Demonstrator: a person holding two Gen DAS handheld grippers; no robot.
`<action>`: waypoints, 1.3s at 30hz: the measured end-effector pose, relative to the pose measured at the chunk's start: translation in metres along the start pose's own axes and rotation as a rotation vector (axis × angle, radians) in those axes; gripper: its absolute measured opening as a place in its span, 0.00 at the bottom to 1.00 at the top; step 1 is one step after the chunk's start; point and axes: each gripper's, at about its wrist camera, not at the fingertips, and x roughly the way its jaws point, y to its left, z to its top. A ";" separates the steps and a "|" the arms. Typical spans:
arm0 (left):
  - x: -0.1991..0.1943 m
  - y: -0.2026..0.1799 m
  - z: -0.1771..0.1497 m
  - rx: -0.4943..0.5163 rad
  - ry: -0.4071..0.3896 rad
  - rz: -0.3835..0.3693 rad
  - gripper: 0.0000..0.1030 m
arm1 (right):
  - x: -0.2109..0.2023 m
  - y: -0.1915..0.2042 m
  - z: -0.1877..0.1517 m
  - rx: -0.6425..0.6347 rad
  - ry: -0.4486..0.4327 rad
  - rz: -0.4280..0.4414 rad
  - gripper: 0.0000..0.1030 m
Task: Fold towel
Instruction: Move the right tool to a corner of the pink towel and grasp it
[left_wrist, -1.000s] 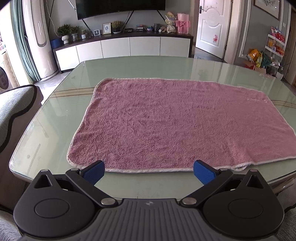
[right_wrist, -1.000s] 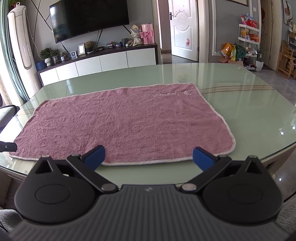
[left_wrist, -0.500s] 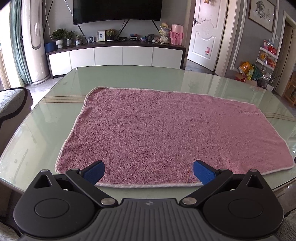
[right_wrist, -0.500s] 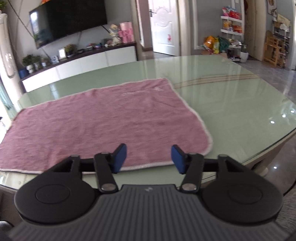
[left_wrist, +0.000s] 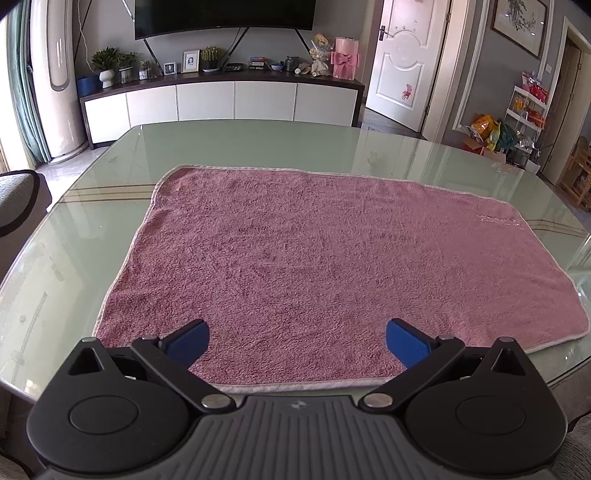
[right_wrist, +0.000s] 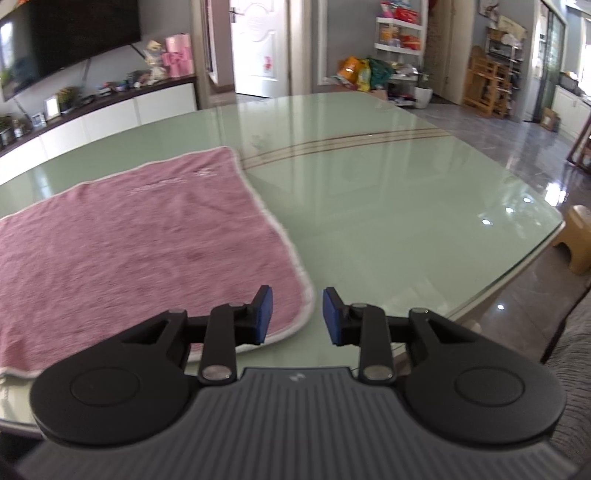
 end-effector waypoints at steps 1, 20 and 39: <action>0.001 -0.001 0.001 0.004 0.000 0.001 1.00 | 0.004 -0.003 0.000 0.004 0.004 -0.011 0.28; 0.012 0.002 0.013 0.011 0.015 0.022 1.00 | 0.045 -0.023 -0.007 -0.011 0.038 -0.084 0.35; 0.020 -0.004 0.021 0.028 0.025 0.029 1.00 | 0.044 -0.035 -0.009 -0.048 0.009 -0.060 0.29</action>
